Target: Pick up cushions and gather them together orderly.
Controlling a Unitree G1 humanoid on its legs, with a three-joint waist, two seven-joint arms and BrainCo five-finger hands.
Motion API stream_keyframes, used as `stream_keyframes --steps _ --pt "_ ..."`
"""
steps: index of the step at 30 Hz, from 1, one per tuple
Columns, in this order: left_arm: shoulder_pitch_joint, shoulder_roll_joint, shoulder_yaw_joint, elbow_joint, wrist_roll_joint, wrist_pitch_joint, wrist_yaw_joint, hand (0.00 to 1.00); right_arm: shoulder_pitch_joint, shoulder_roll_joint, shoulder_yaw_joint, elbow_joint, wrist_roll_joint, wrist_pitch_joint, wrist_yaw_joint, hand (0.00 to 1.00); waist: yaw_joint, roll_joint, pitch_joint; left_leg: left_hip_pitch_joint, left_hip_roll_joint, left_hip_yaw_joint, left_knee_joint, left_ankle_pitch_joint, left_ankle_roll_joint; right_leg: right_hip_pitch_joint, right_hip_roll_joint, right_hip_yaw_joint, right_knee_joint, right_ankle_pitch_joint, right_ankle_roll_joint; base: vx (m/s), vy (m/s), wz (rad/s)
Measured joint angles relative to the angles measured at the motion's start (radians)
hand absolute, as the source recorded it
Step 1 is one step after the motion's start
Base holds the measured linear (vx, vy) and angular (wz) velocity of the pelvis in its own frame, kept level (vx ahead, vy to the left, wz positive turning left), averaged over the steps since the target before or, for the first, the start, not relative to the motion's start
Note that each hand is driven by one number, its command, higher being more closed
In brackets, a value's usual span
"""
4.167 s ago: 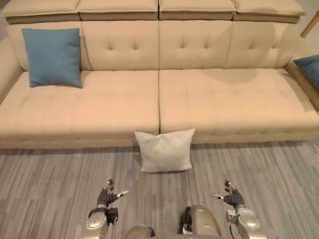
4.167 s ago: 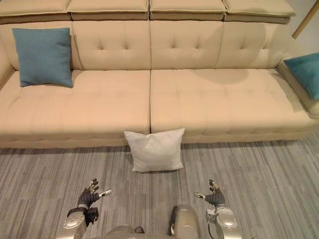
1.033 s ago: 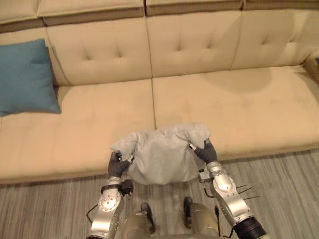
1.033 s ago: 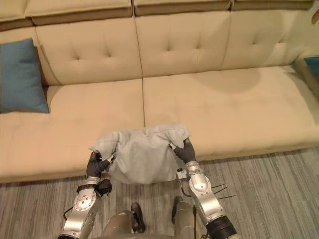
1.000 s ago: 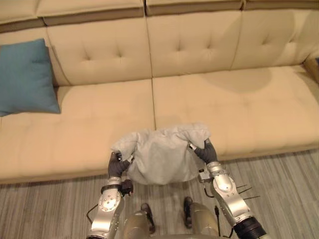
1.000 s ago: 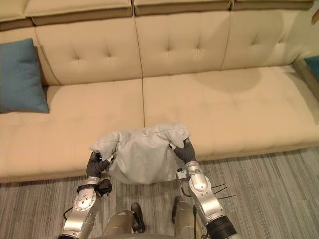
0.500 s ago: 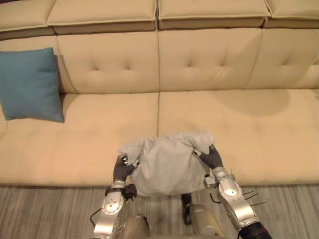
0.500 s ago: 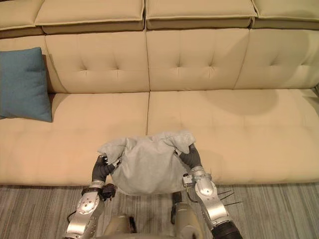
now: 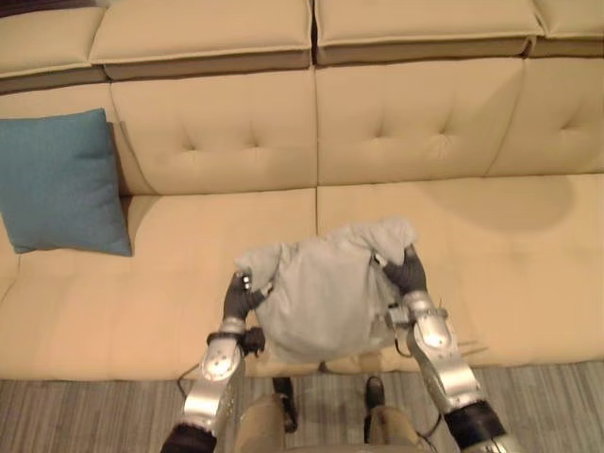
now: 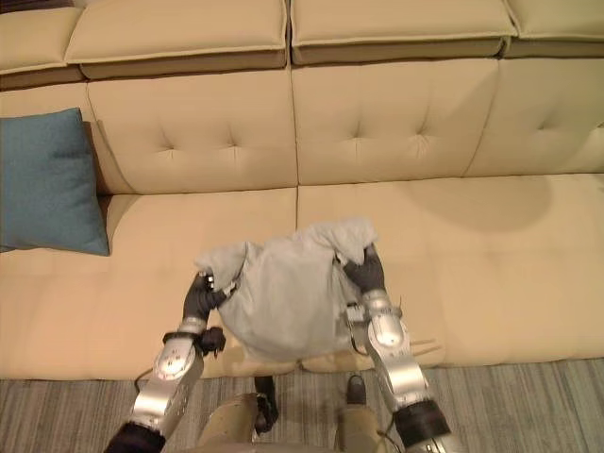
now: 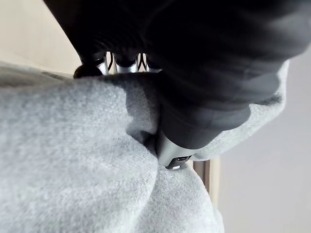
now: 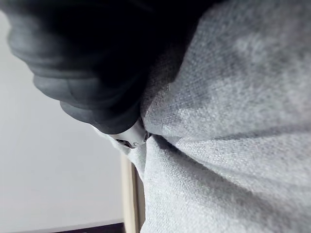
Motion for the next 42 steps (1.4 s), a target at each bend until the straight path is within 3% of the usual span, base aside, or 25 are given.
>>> stream_keyframes --steps 7,14,17,18,19,22,30,36,42 --pt "-0.404 0.046 0.066 0.027 0.0 -0.008 0.153 1.0 -0.419 0.001 -0.05 0.136 -0.018 -0.002 -0.125 1.0 -0.008 0.002 0.055 -0.1 -0.001 0.012 -0.057 0.077 0.02 -0.124 0.017 0.026 -0.025 0.07 -0.008 -0.12 0.016 -0.1" --pt "-0.868 0.102 0.109 0.251 0.0 -0.031 0.263 1.0 -0.792 -0.014 -0.157 0.358 -0.007 -0.001 -0.2 1.0 -0.007 0.005 0.176 -0.154 -0.004 -0.01 -0.154 0.181 0.02 -0.228 0.03 0.016 0.018 0.084 -0.007 -0.09 -0.028 0.07" --pt "-0.996 0.106 0.133 0.35 -0.011 -0.043 0.278 1.0 -0.932 -0.031 -0.179 0.462 0.01 -0.001 -0.211 1.0 -0.008 0.013 0.198 -0.198 -0.01 -0.017 -0.212 0.235 0.019 -0.305 0.033 0.008 0.044 0.086 -0.008 -0.07 -0.037 0.09" --pt "-1.016 0.104 0.133 0.37 -0.022 -0.043 0.279 1.0 -0.952 -0.035 -0.179 0.481 0.013 -0.001 -0.212 0.0 -0.008 0.017 0.202 -0.205 -0.011 -0.019 -0.223 0.244 0.019 -0.316 0.033 0.006 0.047 0.086 -0.008 -0.05 -0.014 0.14" --pt "-1.054 0.103 0.134 0.41 -0.036 -0.043 0.279 0.0 -0.994 -0.048 -0.181 0.51 0.014 0.0 -0.212 0.0 -0.009 0.027 0.217 -0.22 -0.014 -0.025 -0.23 0.251 0.02 -0.336 0.031 0.001 0.055 0.086 -0.008 -0.04 0.001 0.08" --pt "-1.097 0.104 0.148 0.434 -0.064 -0.059 0.279 0.0 -1.061 -0.064 -0.18 0.52 0.015 -0.001 -0.213 0.0 -0.007 0.034 0.247 -0.254 -0.017 -0.028 -0.231 0.257 0.018 -0.372 0.029 0.001 0.063 0.086 -0.008 -0.02 0.003 0.03" --pt "-1.192 0.118 0.179 0.52 -0.099 -0.075 0.254 0.0 -1.171 -0.122 -0.191 0.622 0.051 -0.007 -0.217 0.0 0.005 0.036 0.25 -0.29 -0.019 -0.062 -0.267 0.293 -0.02 -0.436 0.03 -0.006 0.1 0.076 -0.011 0.0 -0.005 0.04" --pt "-1.226 0.237 0.196 0.548 -0.117 -0.072 0.227 0.0 -1.21 -0.212 -0.24 0.63 0.101 -0.007 -0.237 0.0 -0.001 0.052 0.277 -0.293 -0.018 -0.087 -0.293 0.318 -0.021 -0.463 0.029 -0.03 0.151 0.058 -0.017 -0.01 -0.019 0.08" --pt "-1.159 0.326 0.296 0.502 -0.189 -0.075 0.197 0.0 -1.182 -0.285 -0.342 0.552 0.219 -0.035 -0.255 0.0 -0.002 0.052 0.282 -0.287 -0.029 -0.09 -0.297 0.324 -0.015 -0.486 0.019 -0.027 0.219 0.021 -0.011 -0.01 -0.016 0.08"
